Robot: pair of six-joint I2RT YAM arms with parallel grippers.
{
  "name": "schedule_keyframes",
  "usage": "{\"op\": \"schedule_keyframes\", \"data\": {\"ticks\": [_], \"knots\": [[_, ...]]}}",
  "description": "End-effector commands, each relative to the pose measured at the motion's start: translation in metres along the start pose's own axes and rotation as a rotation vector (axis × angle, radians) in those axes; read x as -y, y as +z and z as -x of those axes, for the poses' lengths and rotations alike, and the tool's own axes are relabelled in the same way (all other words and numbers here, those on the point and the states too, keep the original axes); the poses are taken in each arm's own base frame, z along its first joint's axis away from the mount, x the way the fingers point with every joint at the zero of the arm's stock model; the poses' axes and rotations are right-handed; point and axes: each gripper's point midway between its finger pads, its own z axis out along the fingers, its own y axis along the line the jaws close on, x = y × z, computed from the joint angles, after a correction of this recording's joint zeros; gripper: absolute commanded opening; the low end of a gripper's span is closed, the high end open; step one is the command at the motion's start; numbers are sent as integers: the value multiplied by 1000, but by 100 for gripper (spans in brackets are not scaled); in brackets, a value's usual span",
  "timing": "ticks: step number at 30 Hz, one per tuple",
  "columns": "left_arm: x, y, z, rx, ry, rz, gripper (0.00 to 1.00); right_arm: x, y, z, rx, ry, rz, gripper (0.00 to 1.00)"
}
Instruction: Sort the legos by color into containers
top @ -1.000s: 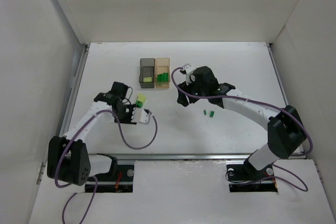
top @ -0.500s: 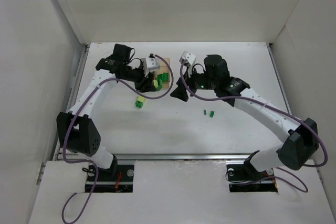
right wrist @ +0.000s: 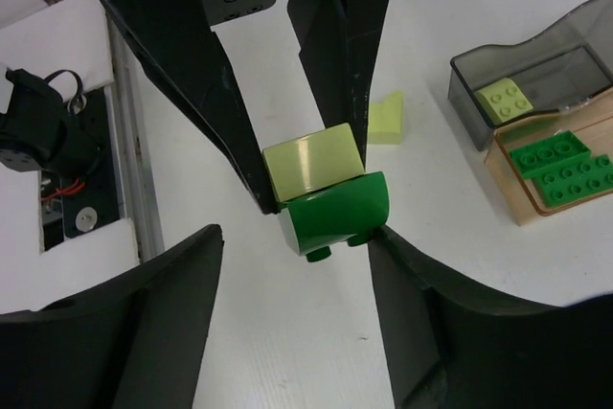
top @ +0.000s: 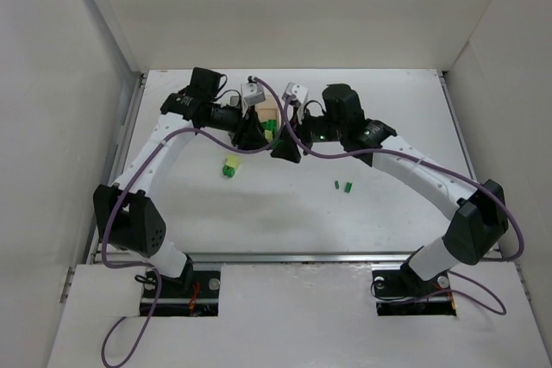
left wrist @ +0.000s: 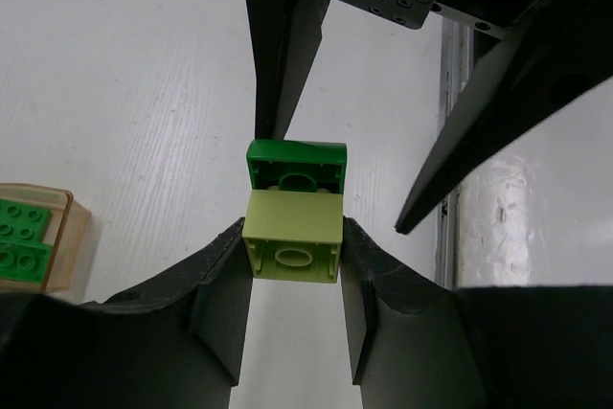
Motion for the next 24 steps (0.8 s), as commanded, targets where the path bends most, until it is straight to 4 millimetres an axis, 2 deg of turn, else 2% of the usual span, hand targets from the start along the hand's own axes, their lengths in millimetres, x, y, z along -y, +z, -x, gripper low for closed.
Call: {"op": "schedule_keyframes", "data": {"ticks": [1, 2, 4, 8, 9, 12, 13, 15, 16, 17, 19, 22, 23, 24], "knots": [[28, -6, 32, 79, 75, -61, 0, -13, 0, 37, 87, -100, 44, 65], [30, -8, 34, 82, 83, -59, 0, -15, 0, 37, 87, -100, 55, 57], [30, -7, 31, 79, 75, -61, 0, -14, 0, 37, 87, -109, 55, 49], [39, -8, 37, 105, 84, -99, 0, -13, 2, 34, 80, -104, 55, 45], [41, -10, 39, 109, 101, -96, 0, -13, 2, 34, 80, -104, 55, 39], [42, -9, 33, 105, 98, -99, 0, -15, 1, 42, 95, -115, 64, 32], [43, -9, 33, 105, 98, -99, 0, -15, 3, 39, 88, -110, 73, 32], [42, -9, 33, 105, 107, -99, 0, -20, 2, 45, 104, -123, 98, 39], [42, -9, 33, 105, 107, -99, 0, -22, 5, 41, 96, -118, 123, 50], [45, -7, 33, 103, 110, -107, 0, -24, 5, 41, 96, -118, 136, 54], [45, -7, 33, 103, 110, -107, 0, -27, 6, 42, 97, -119, 157, 55], [47, -5, 34, 102, 122, -115, 0, -28, 8, 38, 90, -114, 177, 48], [47, -5, 34, 102, 122, -115, 0, -28, 8, 38, 90, -114, 177, 37], [47, -5, 34, 102, 122, -115, 0, -28, 8, 38, 90, -114, 177, 30]]}}
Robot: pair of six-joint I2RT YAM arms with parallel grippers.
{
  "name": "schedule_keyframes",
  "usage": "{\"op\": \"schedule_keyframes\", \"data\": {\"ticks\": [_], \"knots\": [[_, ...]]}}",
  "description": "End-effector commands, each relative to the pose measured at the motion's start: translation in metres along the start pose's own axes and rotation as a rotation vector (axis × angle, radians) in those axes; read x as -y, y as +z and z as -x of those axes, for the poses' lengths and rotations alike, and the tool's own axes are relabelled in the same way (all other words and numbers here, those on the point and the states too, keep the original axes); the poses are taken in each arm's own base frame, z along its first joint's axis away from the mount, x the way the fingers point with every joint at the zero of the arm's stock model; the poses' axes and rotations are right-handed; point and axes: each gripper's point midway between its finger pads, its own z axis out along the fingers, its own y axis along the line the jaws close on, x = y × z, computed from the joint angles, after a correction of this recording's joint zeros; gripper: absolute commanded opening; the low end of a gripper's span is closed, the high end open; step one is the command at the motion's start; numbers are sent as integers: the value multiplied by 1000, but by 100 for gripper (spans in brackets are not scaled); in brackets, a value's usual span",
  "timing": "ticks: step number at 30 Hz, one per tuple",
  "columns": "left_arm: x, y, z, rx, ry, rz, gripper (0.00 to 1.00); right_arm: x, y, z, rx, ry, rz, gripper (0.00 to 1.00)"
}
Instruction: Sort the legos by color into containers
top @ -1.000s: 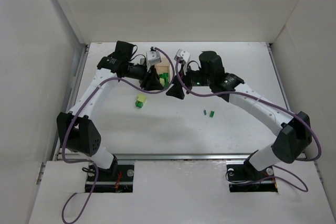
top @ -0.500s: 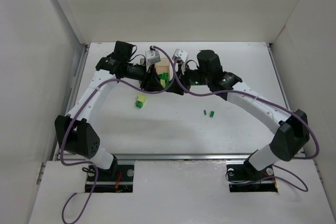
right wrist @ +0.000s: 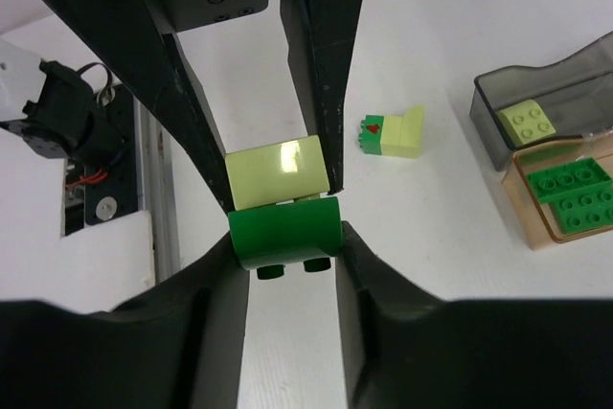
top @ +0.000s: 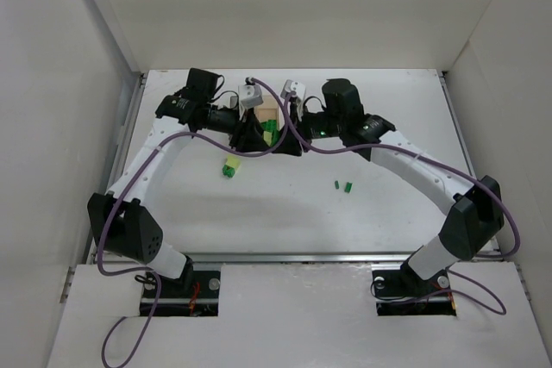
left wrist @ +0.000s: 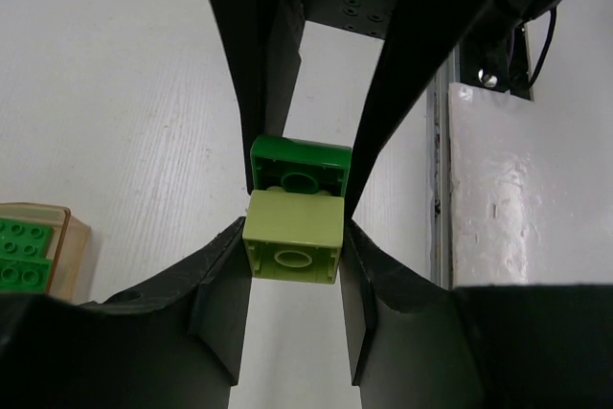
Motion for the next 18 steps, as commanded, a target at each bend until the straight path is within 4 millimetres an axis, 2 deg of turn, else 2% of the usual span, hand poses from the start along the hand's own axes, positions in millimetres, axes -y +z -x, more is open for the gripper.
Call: {"op": "schedule_keyframes", "data": {"ticks": [1, 2, 3, 4, 5, 7, 10, 12, 13, 18], "knots": [[28, 3, 26, 79, 81, -90, 0, -22, 8, 32, 81, -95, 95, 23], [28, 3, 26, 79, 81, -90, 0, -22, 8, 32, 81, -95, 95, 16], [27, 2, 24, 69, 73, -82, 0, -21, 8, 32, 81, -94, 86, 2], [27, 3, 21, 66, 74, -84, 0, -20, 9, 28, 74, -88, 86, 0], [24, 3, 17, 50, 64, -67, 0, -19, 7, 33, 87, -100, 71, 0], [22, 2, 12, 26, 79, -50, 0, -12, 9, 23, 69, -84, 36, 0], [12, -1, 4, -9, 73, 0, 0, 2, 7, 21, 63, -79, -51, 0], [-1, -13, 1, -6, 56, 50, 0, 9, 9, 5, 34, -57, -86, 0], [-5, -15, -1, -7, 43, 58, 0, 20, 8, -4, 18, -36, -104, 0], [-14, -24, 6, -4, 69, 102, 0, 47, 8, -37, -37, 48, -153, 0]]}}
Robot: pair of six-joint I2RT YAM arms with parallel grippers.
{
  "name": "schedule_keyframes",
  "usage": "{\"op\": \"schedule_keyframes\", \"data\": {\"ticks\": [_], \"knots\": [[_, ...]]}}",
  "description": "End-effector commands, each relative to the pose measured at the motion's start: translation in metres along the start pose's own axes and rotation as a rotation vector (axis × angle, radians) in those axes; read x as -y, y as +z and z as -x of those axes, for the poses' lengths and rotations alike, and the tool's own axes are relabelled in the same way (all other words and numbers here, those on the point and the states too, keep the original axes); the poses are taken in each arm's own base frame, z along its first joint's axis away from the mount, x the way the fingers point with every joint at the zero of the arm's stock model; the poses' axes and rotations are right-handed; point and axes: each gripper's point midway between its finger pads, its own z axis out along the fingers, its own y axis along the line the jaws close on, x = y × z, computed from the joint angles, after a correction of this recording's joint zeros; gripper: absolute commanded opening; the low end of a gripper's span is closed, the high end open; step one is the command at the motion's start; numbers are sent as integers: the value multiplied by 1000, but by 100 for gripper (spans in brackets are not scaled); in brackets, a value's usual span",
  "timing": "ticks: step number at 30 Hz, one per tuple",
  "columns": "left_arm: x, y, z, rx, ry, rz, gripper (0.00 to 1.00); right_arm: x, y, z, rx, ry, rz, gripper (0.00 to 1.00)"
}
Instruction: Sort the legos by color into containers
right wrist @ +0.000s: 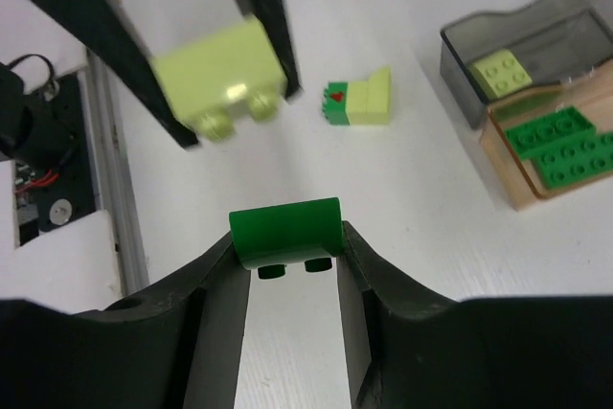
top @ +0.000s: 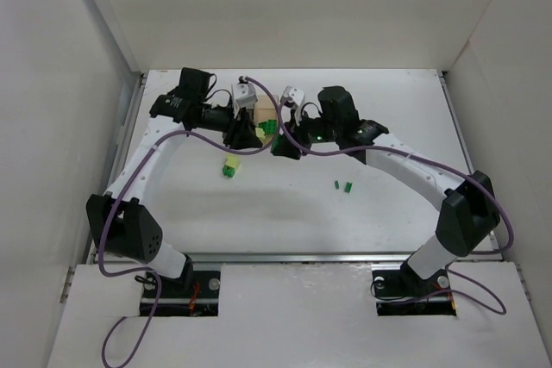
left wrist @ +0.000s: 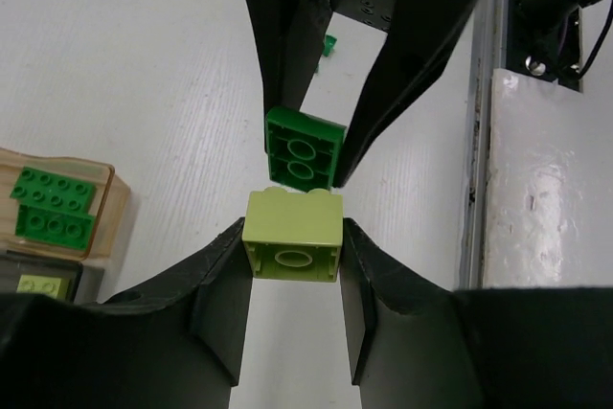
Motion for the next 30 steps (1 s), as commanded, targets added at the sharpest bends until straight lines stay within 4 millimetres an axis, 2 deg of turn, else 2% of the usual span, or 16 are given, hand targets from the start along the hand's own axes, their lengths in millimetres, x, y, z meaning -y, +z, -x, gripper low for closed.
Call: {"op": "schedule_keyframes", "data": {"ticks": [1, 6, 7, 9, 10, 11, 15, 17, 18, 19, 21, 22, 24, 25, 27, 30], "knots": [[0, -9, 13, 21, 43, 23, 0, 30, 6, -13, -6, 35, -69, 0], [-17, -14, 8, 20, 8, 79, 0, 64, 14, -22, -29, 102, -185, 0], [-23, -15, 2, 13, -21, 102, 0, 71, 16, -8, -6, 100, -208, 0], [-38, -17, 0, 20, -64, 168, 0, 91, 32, -13, -21, 148, -254, 0], [-46, -20, -4, 20, -85, 202, 0, 99, 36, 8, 17, 139, -271, 0], [-49, -19, -9, 17, -103, 224, 0, 112, 50, -6, -12, 186, -291, 0], [-82, -36, -20, 2, -150, 408, 0, 156, 68, 5, 28, 258, -382, 7], [-91, -41, -24, -5, -159, 452, 0, 179, 65, 18, 70, 282, -410, 13], [-95, -39, -30, -12, -178, 462, 0, 187, 74, 4, 42, 298, -411, 16], [-100, -44, -33, -17, -194, 491, 0, 192, 78, 6, 48, 295, -421, 23], [-108, -47, -33, -6, -186, 506, 0, 198, 83, 15, 59, 289, -421, 32], [-111, -45, -38, -16, -206, 511, 0, 201, 93, 2, 27, 292, -401, 38], [-120, -42, -43, -19, -219, 522, 0, 199, 100, 10, 37, 275, -354, 57], [-129, -41, -46, -26, -222, 536, 0, 203, 105, -2, 9, 282, -355, 63], [-142, -40, -50, -39, -237, 562, 0, 203, 107, -4, 1, 276, -345, 74], [-168, -36, -57, -64, -261, 599, 0, 205, 102, 3, 3, 239, -366, 83]]}}
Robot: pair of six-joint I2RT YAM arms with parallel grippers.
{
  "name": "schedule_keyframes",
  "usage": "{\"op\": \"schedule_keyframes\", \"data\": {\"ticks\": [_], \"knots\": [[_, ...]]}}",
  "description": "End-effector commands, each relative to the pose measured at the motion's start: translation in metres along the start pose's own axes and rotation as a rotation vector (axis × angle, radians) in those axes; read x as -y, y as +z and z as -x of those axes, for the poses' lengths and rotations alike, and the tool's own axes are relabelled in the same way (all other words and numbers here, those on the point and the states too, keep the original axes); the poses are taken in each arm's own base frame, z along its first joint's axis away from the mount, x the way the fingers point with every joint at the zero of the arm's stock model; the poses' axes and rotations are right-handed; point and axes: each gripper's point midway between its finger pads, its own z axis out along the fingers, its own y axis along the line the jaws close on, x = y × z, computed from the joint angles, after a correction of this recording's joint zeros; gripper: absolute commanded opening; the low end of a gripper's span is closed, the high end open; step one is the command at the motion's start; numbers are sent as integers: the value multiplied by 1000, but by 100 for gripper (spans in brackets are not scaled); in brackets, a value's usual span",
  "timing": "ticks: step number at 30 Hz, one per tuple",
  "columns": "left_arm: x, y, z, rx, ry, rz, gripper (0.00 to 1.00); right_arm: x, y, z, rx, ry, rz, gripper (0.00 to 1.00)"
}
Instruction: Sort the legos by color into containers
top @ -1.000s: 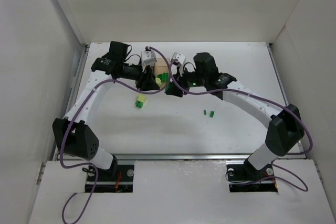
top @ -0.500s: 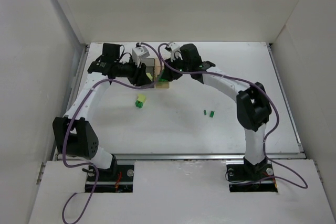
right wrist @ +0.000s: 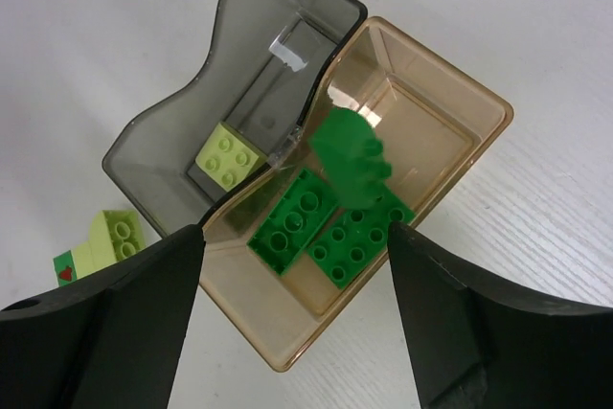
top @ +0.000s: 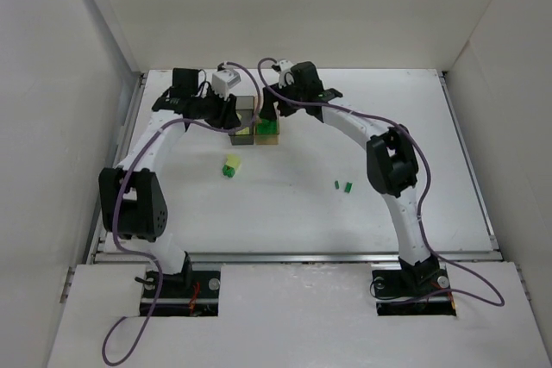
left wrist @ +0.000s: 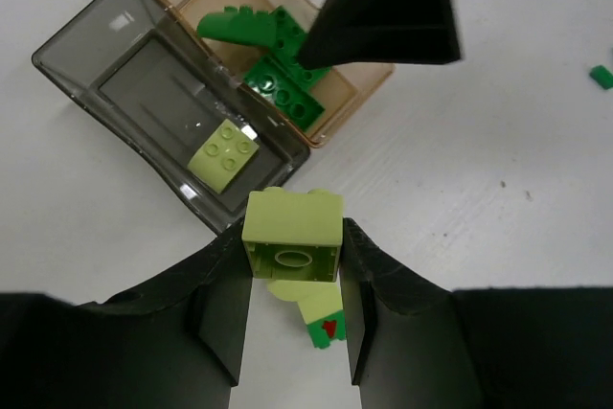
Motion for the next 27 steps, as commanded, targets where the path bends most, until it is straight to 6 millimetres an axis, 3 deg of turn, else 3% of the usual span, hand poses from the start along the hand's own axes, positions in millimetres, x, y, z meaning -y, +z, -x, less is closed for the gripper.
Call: {"op": "schedule_keyframes", "data": {"ticks": [1, 5, 9, 14, 15, 19, 22, 24, 25, 26, 27], "knots": [[-30, 14, 17, 20, -5, 79, 0, -11, -16, 35, 63, -59, 15, 83], [-59, 40, 26, 22, -12, 108, 0, -12, -43, 54, 103, -64, 4, 83], [-72, 65, 29, 14, -9, 123, 6, -3, -68, 63, 127, -56, -20, 83], [-84, 82, 14, -35, -25, 154, 37, 8, -87, 57, 115, -35, -39, 83], [-84, 82, 14, -35, -26, 154, 48, 7, -89, 57, 115, -35, -39, 83], [-83, 74, 23, -18, -13, 171, 70, 18, -107, 59, 123, -23, -88, 84], [-79, 63, 34, 4, 14, 178, 77, 20, -117, 52, 112, -26, -117, 86], [-66, 50, 46, 31, 63, 169, 78, 21, -133, 49, 99, -28, -164, 88], [-62, 42, 48, 31, 83, 170, 78, 30, -140, 44, 90, -20, -227, 93], [-54, 27, 51, 36, 135, 174, 78, 32, -152, 30, 48, -14, -262, 94], [-49, 22, 52, 33, 173, 189, 78, 35, -159, 22, 27, -7, -296, 100]]}}
